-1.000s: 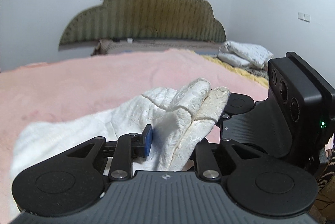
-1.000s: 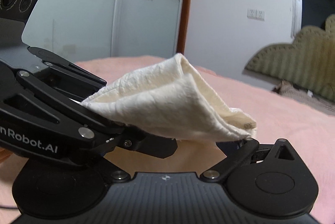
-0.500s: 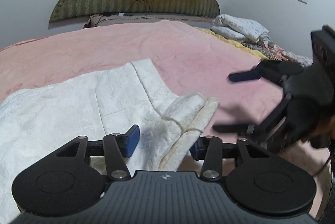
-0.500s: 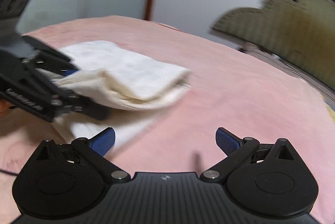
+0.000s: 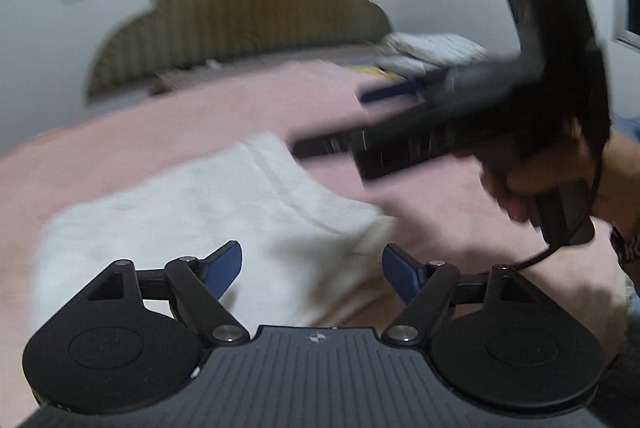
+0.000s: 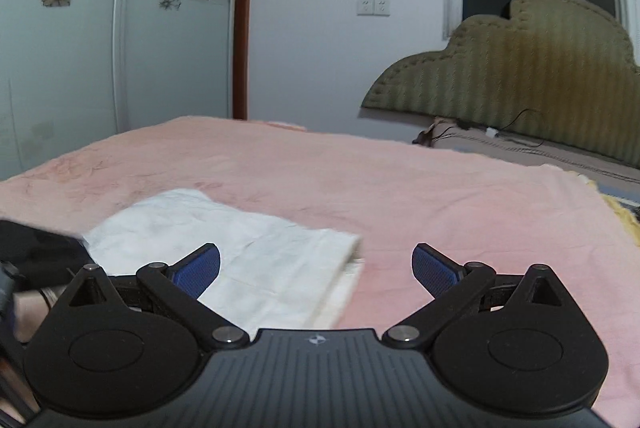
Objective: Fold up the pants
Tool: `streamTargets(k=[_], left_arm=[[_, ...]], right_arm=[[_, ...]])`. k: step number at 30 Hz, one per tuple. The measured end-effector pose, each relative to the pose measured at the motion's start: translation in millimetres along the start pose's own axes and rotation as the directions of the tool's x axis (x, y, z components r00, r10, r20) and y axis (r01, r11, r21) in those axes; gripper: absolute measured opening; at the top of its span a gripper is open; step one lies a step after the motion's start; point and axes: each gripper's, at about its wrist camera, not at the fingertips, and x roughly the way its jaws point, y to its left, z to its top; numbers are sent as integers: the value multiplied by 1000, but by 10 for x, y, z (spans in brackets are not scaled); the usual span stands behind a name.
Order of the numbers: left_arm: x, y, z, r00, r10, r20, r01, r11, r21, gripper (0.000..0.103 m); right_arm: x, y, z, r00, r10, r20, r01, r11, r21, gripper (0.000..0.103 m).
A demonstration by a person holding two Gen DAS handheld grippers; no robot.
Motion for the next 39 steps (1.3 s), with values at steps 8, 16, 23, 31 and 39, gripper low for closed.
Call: streamTargets(k=[8,16,23,31,39], left_arm=[[-186,682,-205,956,294,-11,-292,943,-160,91],[-235,1131,-341,906,412,-100,-421,845,-330,97],[-260,1321,-575,921,367,-134,-387,811,-438,103],[-277,1431,-614,931,332,-149,-361,792,-492,103],[-264,1390,-602,935,324,-144,-352,790,-503,103]], right_arm=[[252,290,-334,983,-82,-163,79,997,-25,103],[161,46,-560,988,-24,-155,61,970,234,103],[189,-112,-643,986,35,-163,23,941,338,103],[153,-205,-692,989,64,-132,-6,914,405,103],[135,-263,-714,990,79,-116,-21,902,431,103]])
